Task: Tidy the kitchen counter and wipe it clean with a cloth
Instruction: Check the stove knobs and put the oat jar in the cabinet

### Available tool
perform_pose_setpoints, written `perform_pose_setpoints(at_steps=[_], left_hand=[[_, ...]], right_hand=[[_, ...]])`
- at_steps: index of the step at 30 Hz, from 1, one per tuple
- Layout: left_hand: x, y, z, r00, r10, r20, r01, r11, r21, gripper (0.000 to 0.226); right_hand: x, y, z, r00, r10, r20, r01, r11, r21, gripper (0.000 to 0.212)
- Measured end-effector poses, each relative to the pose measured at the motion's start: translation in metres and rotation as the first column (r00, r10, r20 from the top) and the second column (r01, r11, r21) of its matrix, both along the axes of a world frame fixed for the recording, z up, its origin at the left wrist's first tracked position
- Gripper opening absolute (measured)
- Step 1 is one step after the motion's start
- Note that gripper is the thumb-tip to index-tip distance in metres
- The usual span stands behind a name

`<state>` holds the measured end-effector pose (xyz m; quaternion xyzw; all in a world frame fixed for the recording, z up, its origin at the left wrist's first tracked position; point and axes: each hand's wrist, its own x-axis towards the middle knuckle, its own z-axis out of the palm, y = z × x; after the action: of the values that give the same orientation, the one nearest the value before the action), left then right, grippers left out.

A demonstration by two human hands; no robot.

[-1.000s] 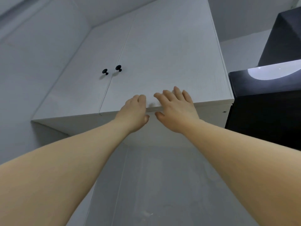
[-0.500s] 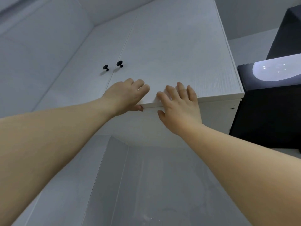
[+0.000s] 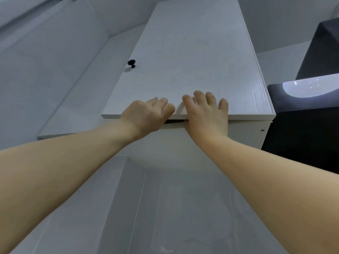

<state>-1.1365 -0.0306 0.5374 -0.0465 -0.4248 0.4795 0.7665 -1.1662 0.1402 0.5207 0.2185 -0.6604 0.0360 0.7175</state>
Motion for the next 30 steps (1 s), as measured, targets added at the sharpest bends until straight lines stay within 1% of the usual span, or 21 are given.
perform_pose_setpoints(at_steps=[2, 6, 8, 9, 11, 13, 15, 17, 19, 21, 23, 24, 27, 30], left_hand=[[0.010, 0.001, -0.003, 0.999, -0.023, -0.032, 0.023, 1.000, -0.016, 0.026], [0.032, 0.005, -0.008, 0.994, -0.078, -0.073, 0.076, 0.997, -0.026, 0.024], [0.038, 0.011, -0.015, 0.983, -0.114, -0.141, 0.117, 0.993, 0.014, 0.022], [0.043, 0.017, -0.020, 0.982, -0.120, -0.147, 0.130, 0.990, 0.062, 0.025], [0.048, 0.025, -0.032, 0.983, -0.156, -0.095, 0.168, 0.976, 0.137, 0.024], [0.048, 0.027, -0.046, 0.964, -0.267, 0.008, 0.259, 0.939, 0.226, 0.013], [0.049, 0.029, -0.059, 0.900, -0.424, 0.100, 0.373, 0.869, 0.326, 0.009], [0.053, 0.035, -0.067, 0.807, -0.572, 0.146, 0.452, 0.758, 0.471, 0.007], [0.054, 0.038, -0.069, 0.725, -0.660, 0.197, 0.412, 0.644, 0.644, 0.014], [0.057, 0.040, -0.071, 0.646, -0.737, 0.200, 0.399, 0.550, 0.734, 0.031], [0.062, 0.045, -0.071, 0.578, -0.803, 0.146, 0.431, 0.452, 0.781, 0.046], [0.064, 0.050, -0.070, 0.554, -0.823, 0.129, 0.433, 0.417, 0.799, 0.048], [0.069, 0.065, -0.064, 0.505, -0.855, 0.113, 0.439, 0.368, 0.820, 0.046], [0.073, 0.081, -0.056, 0.426, -0.901, 0.081, 0.508, 0.312, 0.803, 0.038]], right_hand=[[0.008, 0.002, 0.003, 0.999, -0.041, 0.026, 0.041, 0.999, -0.006, 0.060], [0.025, 0.005, 0.005, 0.995, -0.096, 0.035, 0.095, 0.995, 0.042, 0.057], [0.032, 0.005, 0.005, 0.996, -0.079, 0.032, 0.078, 0.996, 0.050, 0.057], [0.036, 0.006, 0.006, 0.997, -0.070, 0.045, 0.068, 0.997, 0.048, 0.057], [0.042, 0.006, 0.004, 0.997, -0.046, 0.067, 0.044, 0.998, 0.040, 0.056], [0.045, 0.007, 0.004, 0.997, -0.036, 0.065, 0.034, 0.999, 0.038, 0.054], [0.046, 0.007, 0.005, 0.998, -0.023, 0.058, 0.022, 0.999, 0.026, 0.052], [0.051, 0.010, 0.004, 0.999, -0.011, 0.046, 0.011, 1.000, 0.011, 0.049], [0.058, 0.013, 0.004, 0.999, 0.008, 0.044, -0.008, 1.000, -0.001, 0.046], [0.068, 0.016, 0.004, 0.998, 0.039, 0.052, -0.038, 0.999, -0.014, 0.047], [0.078, 0.020, 0.003, 0.993, 0.098, 0.059, -0.096, 0.994, -0.042, 0.048], [0.083, 0.025, 0.001, 0.990, 0.124, 0.063, -0.120, 0.991, -0.066, 0.048], [0.097, 0.036, -0.003, 0.974, 0.223, 0.041, -0.216, 0.968, -0.130, 0.041], [0.106, 0.047, -0.007, 0.963, 0.268, 0.004, -0.263, 0.950, -0.167, 0.031]])
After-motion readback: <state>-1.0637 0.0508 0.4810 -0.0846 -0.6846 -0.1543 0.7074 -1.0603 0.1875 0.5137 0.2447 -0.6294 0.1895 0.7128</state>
